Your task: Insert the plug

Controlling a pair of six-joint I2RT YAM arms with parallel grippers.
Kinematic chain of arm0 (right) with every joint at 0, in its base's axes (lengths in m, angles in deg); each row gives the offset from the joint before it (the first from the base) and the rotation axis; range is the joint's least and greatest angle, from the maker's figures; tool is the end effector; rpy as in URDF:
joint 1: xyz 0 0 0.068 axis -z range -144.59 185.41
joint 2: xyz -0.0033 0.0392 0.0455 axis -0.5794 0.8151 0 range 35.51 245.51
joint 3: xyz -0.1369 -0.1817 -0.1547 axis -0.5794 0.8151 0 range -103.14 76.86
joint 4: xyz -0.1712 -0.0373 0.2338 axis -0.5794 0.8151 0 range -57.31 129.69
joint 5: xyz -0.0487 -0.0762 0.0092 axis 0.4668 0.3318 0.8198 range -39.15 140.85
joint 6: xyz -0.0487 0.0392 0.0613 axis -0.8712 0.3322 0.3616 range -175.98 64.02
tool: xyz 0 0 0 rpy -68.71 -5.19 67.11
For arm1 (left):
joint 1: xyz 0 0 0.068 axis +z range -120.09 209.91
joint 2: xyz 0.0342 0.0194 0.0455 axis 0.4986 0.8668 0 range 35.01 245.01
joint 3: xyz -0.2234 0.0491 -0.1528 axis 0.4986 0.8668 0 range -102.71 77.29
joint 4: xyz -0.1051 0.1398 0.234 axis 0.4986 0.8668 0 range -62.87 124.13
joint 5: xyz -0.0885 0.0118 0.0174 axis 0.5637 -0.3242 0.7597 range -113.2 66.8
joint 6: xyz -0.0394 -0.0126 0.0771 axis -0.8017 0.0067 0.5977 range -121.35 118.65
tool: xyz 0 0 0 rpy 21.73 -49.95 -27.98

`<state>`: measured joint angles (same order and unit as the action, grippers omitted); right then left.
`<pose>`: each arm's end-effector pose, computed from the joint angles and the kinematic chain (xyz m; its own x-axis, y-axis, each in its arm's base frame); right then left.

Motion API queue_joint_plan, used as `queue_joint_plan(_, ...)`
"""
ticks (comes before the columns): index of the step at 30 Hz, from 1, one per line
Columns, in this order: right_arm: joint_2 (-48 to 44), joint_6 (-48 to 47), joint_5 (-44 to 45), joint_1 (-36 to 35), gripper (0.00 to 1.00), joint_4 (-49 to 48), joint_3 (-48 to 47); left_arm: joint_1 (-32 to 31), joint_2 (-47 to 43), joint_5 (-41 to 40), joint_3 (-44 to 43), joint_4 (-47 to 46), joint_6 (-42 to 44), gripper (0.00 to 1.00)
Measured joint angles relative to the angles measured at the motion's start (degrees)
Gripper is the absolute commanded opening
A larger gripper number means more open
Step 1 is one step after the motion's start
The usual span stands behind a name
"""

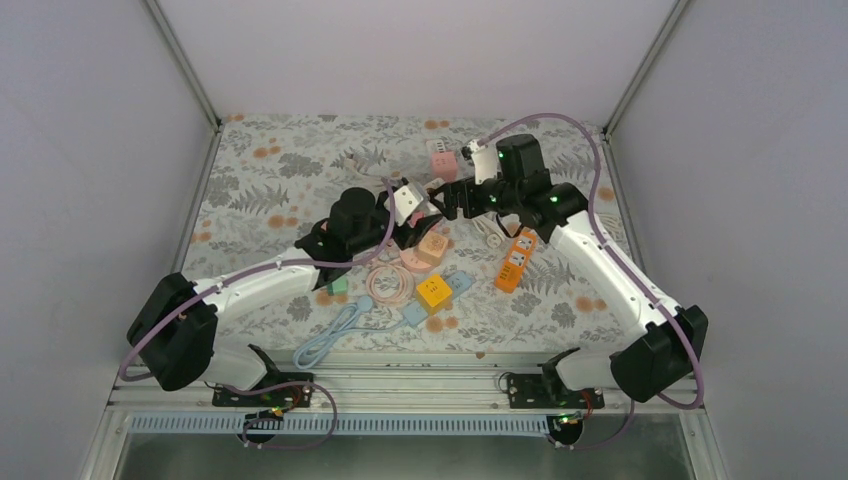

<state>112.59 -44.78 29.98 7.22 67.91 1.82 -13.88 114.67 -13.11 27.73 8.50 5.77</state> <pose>0.3013 0.1928 0.3345 -0.6578 -0.1465 -0.7388 -0.5744 0.7321 0.3662 0.2719 -0.2796 0.2584 -0.0426 0.2098 -0.9768 0.8168 0.5703 0.0869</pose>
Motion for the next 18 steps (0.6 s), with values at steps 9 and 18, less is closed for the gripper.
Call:
queue_joint_plan(9,-0.1,-0.7,1.6,-2.6,0.96,1.8,0.6,-0.3,0.9,-0.9,0.5,0.2,2.2,0.33)
queue_joint_plan(18,1.8,-0.7,3.2,-4.5,0.8,2.6,0.9,-1.3,1.4,-3.1,0.5,0.8,4.3,0.36)
